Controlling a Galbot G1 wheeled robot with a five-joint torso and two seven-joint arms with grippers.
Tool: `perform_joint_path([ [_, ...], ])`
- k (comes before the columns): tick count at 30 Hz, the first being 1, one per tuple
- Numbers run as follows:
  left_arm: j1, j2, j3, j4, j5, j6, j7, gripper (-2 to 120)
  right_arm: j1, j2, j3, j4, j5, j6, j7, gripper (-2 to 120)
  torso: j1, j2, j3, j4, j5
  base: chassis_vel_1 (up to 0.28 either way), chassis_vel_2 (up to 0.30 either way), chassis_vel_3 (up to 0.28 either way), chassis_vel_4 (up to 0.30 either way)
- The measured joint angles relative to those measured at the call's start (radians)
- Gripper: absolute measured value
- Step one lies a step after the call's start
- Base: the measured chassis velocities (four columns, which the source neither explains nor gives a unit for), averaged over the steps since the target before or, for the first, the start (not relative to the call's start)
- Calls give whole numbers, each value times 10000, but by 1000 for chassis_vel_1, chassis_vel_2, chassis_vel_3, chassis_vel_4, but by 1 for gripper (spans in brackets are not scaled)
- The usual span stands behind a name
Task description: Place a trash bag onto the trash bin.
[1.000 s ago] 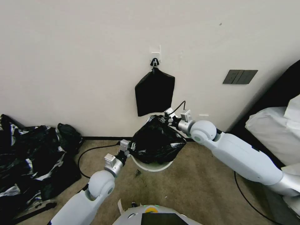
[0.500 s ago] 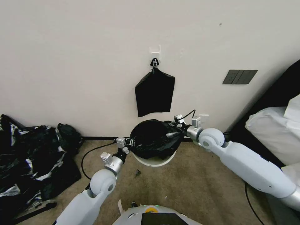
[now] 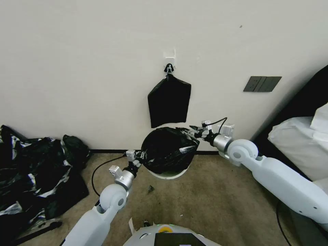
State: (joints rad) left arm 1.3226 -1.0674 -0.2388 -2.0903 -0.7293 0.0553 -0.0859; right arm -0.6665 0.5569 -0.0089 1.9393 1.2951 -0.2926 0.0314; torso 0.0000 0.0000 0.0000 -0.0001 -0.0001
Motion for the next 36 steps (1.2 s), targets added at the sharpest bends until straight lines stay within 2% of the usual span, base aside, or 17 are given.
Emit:
perform_joint_path([
  [2, 0, 49, 34, 67, 448, -7, 145, 1, 41, 72, 158, -69, 454, -63, -44, 81, 0, 0, 1, 2, 4, 0, 0, 0, 0],
  [3, 0, 49, 34, 67, 448, -7, 145, 1, 41, 72, 158, -69, 454, -63, -44, 81, 0, 0, 1, 2, 4, 0, 0, 0, 0],
  [6, -13, 63, 47, 254, 1111, -85, 295, 1, 105, 93, 449, -59, 1486, -562, -41, 96, 0, 0, 0, 2, 2, 0, 0, 0, 0],
  [7, -13, 63, 47, 254, 1111, -85, 295, 1, 105, 93, 449, -59, 1486, -562, -41, 96, 0, 0, 0, 2, 2, 0, 0, 0, 0],
  [10, -11, 86, 22, 363, 1295, -133, 443, 1, 95, -102, 596, 15, 2575, -1231, -137, 100, 0, 1, 0, 1, 0, 0, 0, 0, 0],
  [14, -40, 115, -58, 418, 1324, -140, 482, 1, 15, -325, 700, 47, 2911, -1666, -447, 100, 0, 0, 0, 0, 0, 0, 0, 0, 0],
  [19, -66, 142, -113, 454, 1307, -140, 468, 1, -57, -412, 816, 144, 2941, -1798, -700, 100, 0, 0, 0, 0, 1, 0, 0, 0, 0],
  [22, -85, 140, -147, 483, 1248, -139, 252, 1, -150, -386, 1122, 424, 2815, -1804, -755, 100, 0, 0, 1, 1, 4, 0, 0, 0, 0],
  [24, -113, 84, -149, 523, 1137, -123, -175, 1, -355, -370, 1815, 1562, 2206, -1883, -638, 100, 0, 0, 0, 1, -1, 0, 0, 0, 0],
  [27, -136, 63, -131, 535, 1225, -138, -371, 1, -416, -408, 2027, 2349, 1996, -1945, -381, 100, 0, 0, 0, 1, -1, 0, 0, 0, 0],
  [29, -171, 55, -101, 535, 1518, -215, -458, 1, -365, -435, 1954, 3170, 1890, -2089, -5, 100, 0, 0, 0, 0, -1, 0, 0, 0, 0],
  [36, -269, 130, -60, 512, 2417, -458, -493, 1, -251, -503, 1001, 4355, 1141, -2665, 118, 99, 0, 0, 0, 2, 0, 0, 0, 0, 0],
])
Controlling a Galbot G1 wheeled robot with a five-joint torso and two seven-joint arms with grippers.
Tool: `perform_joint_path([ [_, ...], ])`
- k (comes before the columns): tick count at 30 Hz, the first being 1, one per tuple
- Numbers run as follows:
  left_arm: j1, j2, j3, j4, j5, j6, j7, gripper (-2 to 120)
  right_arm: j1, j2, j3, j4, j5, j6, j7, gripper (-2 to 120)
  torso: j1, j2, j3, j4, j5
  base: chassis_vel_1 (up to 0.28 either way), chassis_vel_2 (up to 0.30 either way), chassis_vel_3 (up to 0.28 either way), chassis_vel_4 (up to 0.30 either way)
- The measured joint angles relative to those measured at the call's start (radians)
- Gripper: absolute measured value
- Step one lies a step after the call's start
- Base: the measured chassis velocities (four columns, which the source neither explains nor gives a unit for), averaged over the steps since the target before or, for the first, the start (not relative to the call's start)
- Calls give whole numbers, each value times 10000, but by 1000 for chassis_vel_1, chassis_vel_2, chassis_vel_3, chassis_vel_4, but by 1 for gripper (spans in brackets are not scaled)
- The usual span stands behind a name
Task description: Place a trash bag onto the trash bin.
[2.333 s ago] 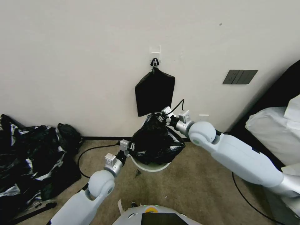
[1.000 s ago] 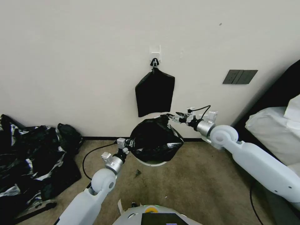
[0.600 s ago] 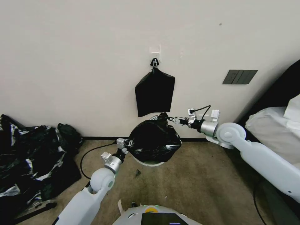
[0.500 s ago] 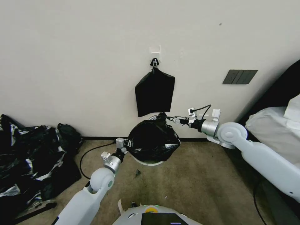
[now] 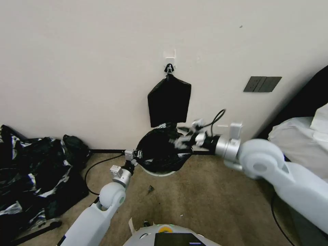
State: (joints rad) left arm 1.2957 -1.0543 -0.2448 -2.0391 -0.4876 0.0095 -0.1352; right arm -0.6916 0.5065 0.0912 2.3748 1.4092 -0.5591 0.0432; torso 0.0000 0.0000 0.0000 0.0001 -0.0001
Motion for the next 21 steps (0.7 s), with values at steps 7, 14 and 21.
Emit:
perform_joint_path([
  [7, -7, 250, 5, -266, 1102, -419, 95, 1, 16, -161, -873, 292, -550, -1434, -92, 96, 0, 0, 0, 0, 2, 0, 0, 0, 0],
  [14, 27, 278, -15, -378, 1203, -476, 117, 1, -164, -555, -882, 411, -655, -1526, 652, 78, 0, 0, 0, -1, 3, 0, 0, 0, 0],
  [21, -12, 240, -12, -375, 1224, -519, 196, 1, -73, -944, -746, 634, 2069, -1518, 2853, 70, 0, 0, 0, -1, 1, 0, 0, 0, 0],
])
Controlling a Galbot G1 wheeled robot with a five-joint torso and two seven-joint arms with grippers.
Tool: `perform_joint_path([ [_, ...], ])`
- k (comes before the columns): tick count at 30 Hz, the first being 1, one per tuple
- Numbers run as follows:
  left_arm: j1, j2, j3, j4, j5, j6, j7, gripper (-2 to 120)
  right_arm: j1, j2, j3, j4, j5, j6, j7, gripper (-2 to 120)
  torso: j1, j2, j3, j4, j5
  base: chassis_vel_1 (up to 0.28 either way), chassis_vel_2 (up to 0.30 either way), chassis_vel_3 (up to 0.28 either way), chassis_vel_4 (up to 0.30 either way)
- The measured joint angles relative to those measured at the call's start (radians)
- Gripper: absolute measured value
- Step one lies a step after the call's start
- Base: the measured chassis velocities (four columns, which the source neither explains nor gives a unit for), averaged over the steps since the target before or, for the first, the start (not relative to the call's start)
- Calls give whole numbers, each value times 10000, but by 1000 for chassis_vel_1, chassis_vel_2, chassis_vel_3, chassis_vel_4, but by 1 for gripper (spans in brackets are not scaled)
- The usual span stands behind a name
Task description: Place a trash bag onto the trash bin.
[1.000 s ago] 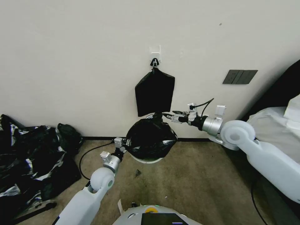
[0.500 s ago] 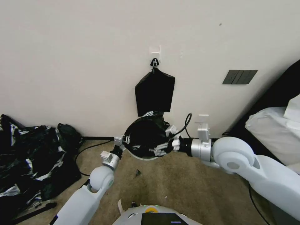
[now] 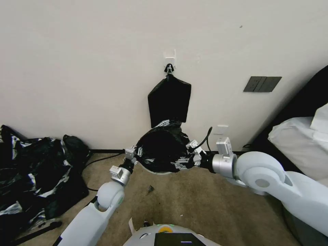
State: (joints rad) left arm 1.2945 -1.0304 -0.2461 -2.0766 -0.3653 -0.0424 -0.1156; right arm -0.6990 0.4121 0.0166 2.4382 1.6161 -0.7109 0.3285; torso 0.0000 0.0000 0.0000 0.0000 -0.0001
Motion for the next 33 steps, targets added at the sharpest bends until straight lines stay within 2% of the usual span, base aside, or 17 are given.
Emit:
perform_joint_path([
  [5, -29, -12, 2, 19, 9, -49, 55, 1, 0, 23, 1, -13, 1223, 7, 908, 68, 0, 0, 0, 0, 1, 0, 0, 0, 0],
  [8, -23, -16, 3, 22, 18, -91, 117, 1, 39, 253, 1, -118, 2856, 22, 2246, 71, 0, 0, 0, 0, 1, 0, 0, 0, 0],
  [12, 6, 13, -11, 21, 29, -108, 157, 1, 91, 373, 12, -94, 3366, 33, 2845, 73, 0, 0, 0, 0, 1, 0, 0, 0, 0],
  [16, -29, 17, -35, 91, 24, -115, 177, 1, 152, 289, 110, 51, 3853, 41, 2794, 78, 0, 0, 0, -1, 0, 0, 0, 0, 0],
  [20, -40, -30, -23, 135, 24, -116, 208, 1, 214, 309, 163, 180, 3672, 52, 2131, 82, 0, 0, 0, 0, 0, 0, 0, 0, 0],
  [22, -40, -116, 73, 144, 67, -116, 221, 1, 321, 500, 53, 280, 2843, 61, 1547, 91, 0, 0, 0, 0, 0, 0, 0, 0, 0],
  [33, -17, -100, 134, 0, 112, -105, 214, 1, 278, 795, -705, 180, 1379, 62, 1077, 96, 0, 0, 0, 0, 1, 0, 0, 0, 0],
])
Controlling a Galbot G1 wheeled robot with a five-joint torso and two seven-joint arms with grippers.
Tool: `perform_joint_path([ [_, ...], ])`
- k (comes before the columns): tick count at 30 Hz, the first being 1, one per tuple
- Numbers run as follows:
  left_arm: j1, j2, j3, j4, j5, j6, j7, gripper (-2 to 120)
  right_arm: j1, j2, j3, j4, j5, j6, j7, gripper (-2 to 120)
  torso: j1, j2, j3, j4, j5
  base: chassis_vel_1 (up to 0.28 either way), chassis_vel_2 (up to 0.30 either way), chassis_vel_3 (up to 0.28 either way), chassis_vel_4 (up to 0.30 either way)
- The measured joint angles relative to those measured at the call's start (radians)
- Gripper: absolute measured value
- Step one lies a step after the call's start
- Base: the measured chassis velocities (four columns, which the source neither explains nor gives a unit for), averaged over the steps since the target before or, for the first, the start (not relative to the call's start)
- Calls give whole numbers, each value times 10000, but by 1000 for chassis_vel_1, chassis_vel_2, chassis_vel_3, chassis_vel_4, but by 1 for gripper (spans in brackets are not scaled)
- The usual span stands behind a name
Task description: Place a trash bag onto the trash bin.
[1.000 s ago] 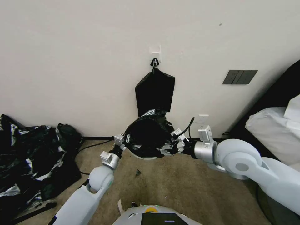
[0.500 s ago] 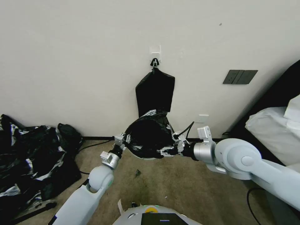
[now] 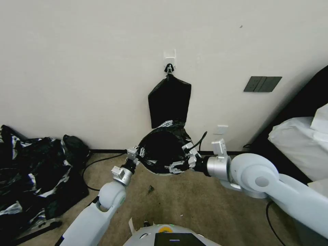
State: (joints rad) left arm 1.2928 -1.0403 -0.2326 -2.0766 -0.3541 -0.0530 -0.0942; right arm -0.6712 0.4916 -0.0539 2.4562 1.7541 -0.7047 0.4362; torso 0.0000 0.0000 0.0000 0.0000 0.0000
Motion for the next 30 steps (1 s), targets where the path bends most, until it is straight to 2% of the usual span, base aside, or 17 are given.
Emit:
perform_joint_path([
  [10, -18, -96, -24, -31, -203, 196, -105, 1, -342, -142, -803, 432, -340, -8, 6, 96, 0, 0, 0, -1, -1, 0, 0, 0, 0],
  [15, -82, -190, -18, -147, -875, 497, -511, 1, -531, -52, -1560, 431, -1097, -9, 188, 95, 0, 0, 0, -1, -1, 0, 0, 0, 0],
  [20, -136, -248, -16, -451, -2460, 1110, -1331, 1, -673, 209, -2222, 383, -2460, -10, 387, 95, 0, 0, 0, -1, -1, 0, 0, 0, 0],
  [21, -136, -248, -16, -451, -2460, 1110, -1331, 1, -673, 209, -2222, 383, -2460, -10, 387, 95, 0, 0, 0, -1, -1, 0, 0, 0, 0],
  [23, -164, -273, -50, -581, -3205, 1367, -1620, 1, -739, 258, -2445, 257, -3313, -9, 363, 95, 0, 0, 0, 1, 0, 0, 0, 0, 0],
  [29, -280, -295, -169, -877, -5098, 2022, -2459, 1, -1236, 279, -2449, -99, -5210, 16, 27, 95, 0, 0, 0, 0, 0, 0, 0, 0, 0],
  [30, -280, -295, -169, -877, -5098, 2022, -2459, 1, -1236, 279, -2449, -99, -5210, 16, 27, 95, 0, 0, 0, 0, 0, 0, 0, 0, 0],
])
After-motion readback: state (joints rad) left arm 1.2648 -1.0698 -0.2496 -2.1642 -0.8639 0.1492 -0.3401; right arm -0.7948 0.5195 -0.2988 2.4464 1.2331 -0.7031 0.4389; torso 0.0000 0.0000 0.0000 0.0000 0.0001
